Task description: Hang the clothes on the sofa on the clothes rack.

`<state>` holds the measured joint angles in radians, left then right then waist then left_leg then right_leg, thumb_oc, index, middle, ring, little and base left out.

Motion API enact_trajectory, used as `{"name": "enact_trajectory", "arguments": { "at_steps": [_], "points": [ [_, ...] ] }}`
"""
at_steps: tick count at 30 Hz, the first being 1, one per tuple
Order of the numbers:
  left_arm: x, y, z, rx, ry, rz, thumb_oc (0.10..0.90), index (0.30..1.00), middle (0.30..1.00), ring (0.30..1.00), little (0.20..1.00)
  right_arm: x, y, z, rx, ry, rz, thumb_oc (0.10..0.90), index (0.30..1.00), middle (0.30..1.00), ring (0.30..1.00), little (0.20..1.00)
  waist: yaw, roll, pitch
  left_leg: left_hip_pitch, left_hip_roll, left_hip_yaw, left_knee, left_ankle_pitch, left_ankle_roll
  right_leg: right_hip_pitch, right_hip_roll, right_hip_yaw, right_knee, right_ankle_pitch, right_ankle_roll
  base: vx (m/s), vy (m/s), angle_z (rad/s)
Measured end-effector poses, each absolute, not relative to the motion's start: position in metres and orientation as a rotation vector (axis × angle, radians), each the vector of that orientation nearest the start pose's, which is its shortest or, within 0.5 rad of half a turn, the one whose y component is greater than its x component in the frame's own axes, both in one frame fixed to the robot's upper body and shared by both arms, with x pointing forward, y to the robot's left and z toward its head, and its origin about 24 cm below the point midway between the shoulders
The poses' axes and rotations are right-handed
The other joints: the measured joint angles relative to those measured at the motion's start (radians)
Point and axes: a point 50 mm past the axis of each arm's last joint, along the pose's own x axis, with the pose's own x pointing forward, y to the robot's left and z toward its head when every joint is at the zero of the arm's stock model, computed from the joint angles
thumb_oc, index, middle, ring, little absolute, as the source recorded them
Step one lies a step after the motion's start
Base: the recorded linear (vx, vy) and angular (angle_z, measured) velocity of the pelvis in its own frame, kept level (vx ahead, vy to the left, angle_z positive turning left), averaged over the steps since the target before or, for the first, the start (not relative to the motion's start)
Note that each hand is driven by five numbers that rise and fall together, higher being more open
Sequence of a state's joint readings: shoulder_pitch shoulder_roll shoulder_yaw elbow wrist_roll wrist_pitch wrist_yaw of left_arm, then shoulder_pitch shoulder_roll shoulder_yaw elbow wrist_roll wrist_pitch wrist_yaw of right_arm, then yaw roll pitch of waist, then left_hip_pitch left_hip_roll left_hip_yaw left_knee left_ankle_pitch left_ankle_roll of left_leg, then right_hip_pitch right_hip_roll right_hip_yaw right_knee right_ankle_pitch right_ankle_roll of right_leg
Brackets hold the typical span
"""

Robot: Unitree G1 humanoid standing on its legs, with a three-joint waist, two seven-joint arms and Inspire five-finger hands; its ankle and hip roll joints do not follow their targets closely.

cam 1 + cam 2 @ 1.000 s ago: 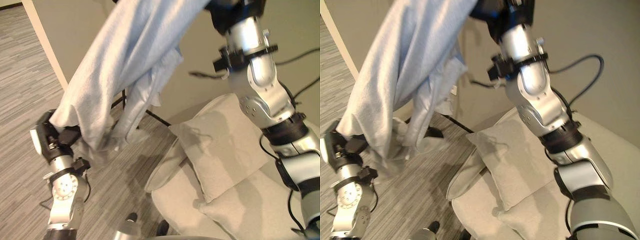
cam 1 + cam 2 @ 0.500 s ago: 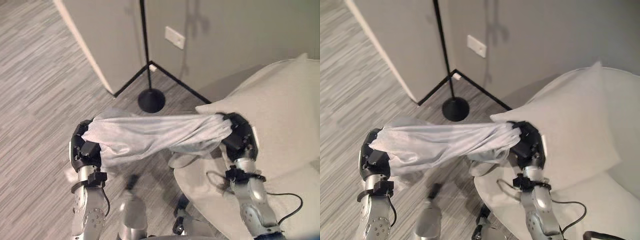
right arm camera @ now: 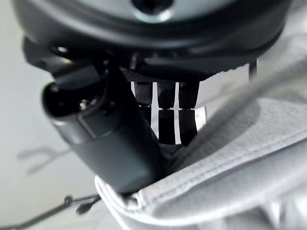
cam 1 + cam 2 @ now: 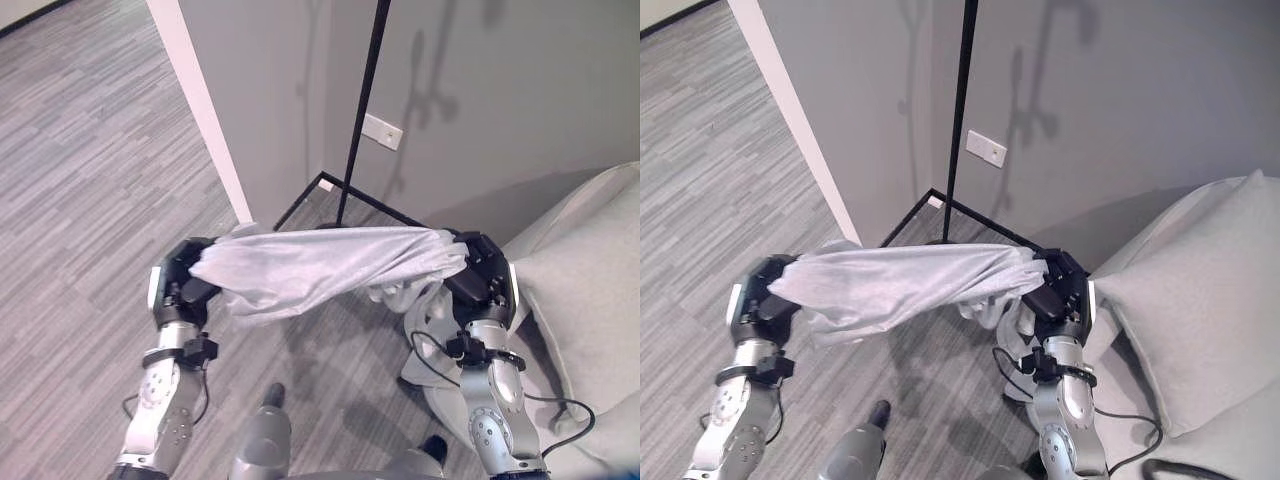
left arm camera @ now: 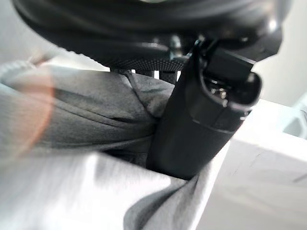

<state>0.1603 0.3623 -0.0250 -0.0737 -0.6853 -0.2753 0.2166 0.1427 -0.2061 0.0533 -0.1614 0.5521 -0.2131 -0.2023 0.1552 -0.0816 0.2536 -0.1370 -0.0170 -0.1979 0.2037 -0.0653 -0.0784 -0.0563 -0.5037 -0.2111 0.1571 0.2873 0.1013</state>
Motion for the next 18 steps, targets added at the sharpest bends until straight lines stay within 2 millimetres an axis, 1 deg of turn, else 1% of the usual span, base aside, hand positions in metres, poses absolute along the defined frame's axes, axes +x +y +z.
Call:
{"name": "enact_trajectory", "arguments": {
  "at_steps": [1,2,3,4,5,6,7,8,9,10,11,12,13,14,15,16,17,18],
  "points": [
    [0.213,0.239,0.059,-0.318,-0.163,0.295,0.400,0.300,0.300,0.300,0.300,0.220,-0.194,0.064,0.343,-0.171,-0.176,0.400,0.300,0.300,0.300,0.300,0.008,0.004,-0.003,0.034,0.036,-0.004,-0.043,0.017,0.007,-0.020,0.136,0.077,0.112,-0.265,0.007,-0.01,0.451,-0.09],
    [0.210,0.238,0.057,-0.314,-0.154,0.293,0.400,0.300,0.300,0.300,0.300,0.218,-0.195,0.063,0.322,-0.168,-0.167,0.400,0.300,0.300,0.300,0.300,0.004,0.002,-0.004,0.041,0.038,0.003,-0.051,0.021,0.010,-0.010,0.169,0.079,0.105,-0.292,0.024,0.01,0.389,-0.34],
    [0.205,0.238,0.055,-0.301,-0.143,0.293,0.400,0.300,0.300,0.300,0.300,0.218,-0.197,0.065,0.307,-0.177,-0.156,0.400,0.300,0.300,0.300,0.300,0.006,0.001,-0.006,0.049,0.042,0.018,-0.053,0.016,0.019,-0.017,0.212,0.049,0.116,-0.343,0.023,0.02,0.196,-0.38],
    [0.204,0.238,0.054,-0.274,-0.137,0.293,0.400,0.300,0.300,0.300,0.300,0.218,-0.198,0.064,0.302,-0.173,-0.152,0.400,0.300,0.300,0.300,0.300,0.002,0.003,-0.005,0.056,0.066,0.019,-0.065,0.022,0.022,-0.031,0.264,0.051,0.158,-0.389,0.030,0.07,0.160,-0.37],
    [0.204,0.237,0.053,-0.263,-0.129,0.288,0.400,0.300,0.300,0.300,0.300,0.217,-0.198,0.063,0.299,-0.167,-0.152,0.400,0.300,0.300,0.300,0.300,-0.001,0.002,-0.007,0.060,0.082,0.018,-0.079,0.035,0.008,-0.030,0.307,0.057,0.155,-0.416,0.008,0.08,0.125,-0.18],
    [0.204,0.235,0.051,-0.237,-0.115,0.281,0.400,0.300,0.300,0.300,0.300,0.216,-0.202,0.062,0.279,-0.158,-0.153,0.400,0.300,0.300,0.300,0.300,-0.025,-0.012,-0.017,0.060,0.080,0.019,-0.095,0.040,0.004,-0.007,0.377,0.090,0.093,-0.457,0.004,0.12,0.122,0.11],
    [0.204,0.231,0.049,-0.240,-0.100,0.270,0.400,0.300,0.300,0.300,0.300,0.216,-0.205,0.061,0.266,-0.152,-0.156,0.400,0.300,0.300,0.300,0.300,-0.043,-0.007,-0.018,0.060,0.085,0.007,-0.102,0.053,0.010,0.010,0.400,0.114,0.075,-0.443,0.010,0.12,0.121,0.05],
    [0.203,0.227,0.046,-0.232,-0.086,0.254,0.400,0.300,0.300,0.300,0.300,0.215,-0.208,0.061,0.259,-0.151,-0.168,0.400,0.300,0.300,0.300,0.300,-0.053,-0.013,-0.020,0.072,0.084,0.010,-0.119,0.058,0.015,0.002,0.405,0.120,0.076,-0.440,0.005,0.18,0.092,0.16],
    [0.205,0.218,0.040,-0.220,-0.056,0.224,0.400,0.300,0.300,0.300,0.300,0.214,-0.215,0.062,0.250,-0.156,-0.194,0.400,0.300,0.300,0.300,0.300,-0.078,-0.026,-0.016,0.039,0.025,0.013,-0.008,0.026,0.028,0.002,0.367,0.115,0.097,-0.454,0.012,0.18,0.067,0.00],
    [0.204,0.212,0.035,-0.220,-0.029,0.201,0.400,0.300,0.300,0.300,0.300,0.212,-0.219,0.062,0.239,-0.154,-0.212,0.400,0.300,0.300,0.300,0.300,-0.087,-0.017,-0.026,0.044,-0.010,0.033,0.013,0.010,0.063,0.009,0.368,0.119,0.096,-0.454,0.016,0.19,0.025,0.15],
    [0.204,0.207,0.034,-0.190,-0.018,0.166,0.400,0.300,0.300,0.300,0.300,0.207,-0.224,0.062,0.221,-0.149,-0.228,0.400,0.300,0.300,0.300,0.300,-0.108,-0.001,-0.047,0.061,-0.001,0.042,-0.035,-0.002,0.053,0.022,0.383,0.120,0.076,-0.454,0.017,0.19,0.005,0.24],
    [0.206,0.206,0.036,-0.166,-0.030,0.157,0.400,0.300,0.300,0.300,0.300,0.206,-0.225,0.060,0.222,-0.143,-0.234,0.400,0.300,0.300,0.300,0.300,-0.128,-0.008,-0.050,0.074,-0.002,0.026,-0.060,0.023,0.047,0.036,0.398,0.140,0.062,-0.453,0.016,0.25,-0.002,0.37],
    [0.208,0.206,0.039,-0.147,-0.044,0.153,0.400,0.300,0.300,0.300,0.300,0.205,-0.225,0.059,0.221,-0.139,-0.238,0.400,0.300,0.300,0.300,0.300,-0.138,-0.014,-0.053,0.078,-0.002,0.016,-0.077,0.034,0.045,0.041,0.405,0.151,0.054,-0.454,0.015,0.24,0.002,0.30],
    [0.211,0.207,0.042,-0.123,-0.060,0.156,0.400,0.300,0.300,0.300,0.300,0.205,-0.226,0.059,0.215,-0.140,-0.236,0.400,0.300,0.300,0.300,0.300,-0.131,-0.018,-0.056,0.093,0.003,0.015,-0.105,0.041,0.048,0.041,0.405,0.153,0.053,-0.454,0.014,0.17,0.008,0.12],
    [0.211,0.209,0.043,-0.106,-0.064,0.161,0.400,0.300,0.300,0.300,0.300,0.206,-0.225,0.060,0.217,-0.142,-0.235,0.400,0.300,0.300,0.300,0.300,-0.130,-0.018,-0.060,0.094,0.002,0.018,-0.107,0.048,0.042,0.039,0.405,0.154,0.054,-0.451,0.009,0.14,0.006,-0.04],
    [0.211,0.213,0.046,-0.077,-0.076,0.179,0.400,0.300,0.300,0.300,0.300,0.208,-0.224,0.062,0.215,-0.151,-0.233,0.400,0.300,0.300,0.300,0.300,-0.130,-0.012,-0.066,0.101,0.004,0.022,-0.113,0.054,0.041,0.040,0.406,0.154,0.053,-0.453,0.005,0.08,0.008,-0.01],
    [0.214,0.217,0.050,-0.040,-0.099,0.207,0.400,0.300,0.300,0.300,0.300,0.211,-0.223,0.065,0.176,-0.167,-0.228,0.400,0.300,0.300,0.300,0.300,-0.126,0.001,-0.067,0.097,0.017,0.026,-0.094,0.057,0.017,0.042,0.416,0.157,0.058,-0.459,-0.002,0.10,0.004,0.04],
    [0.219,0.220,0.055,-0.009,-0.122,0.219,0.400,0.300,0.300,0.300,0.300,0.215,-0.223,0.068,0.157,-0.177,-0.226,0.400,0.300,0.300,0.300,0.300,-0.124,0.002,-0.064,0.061,0.003,0.029,-0.020,0.045,-0.001,0.037,0.422,0.165,0.062,-0.468,-0.012,0.05,0.006,0.17]
  ]
}}
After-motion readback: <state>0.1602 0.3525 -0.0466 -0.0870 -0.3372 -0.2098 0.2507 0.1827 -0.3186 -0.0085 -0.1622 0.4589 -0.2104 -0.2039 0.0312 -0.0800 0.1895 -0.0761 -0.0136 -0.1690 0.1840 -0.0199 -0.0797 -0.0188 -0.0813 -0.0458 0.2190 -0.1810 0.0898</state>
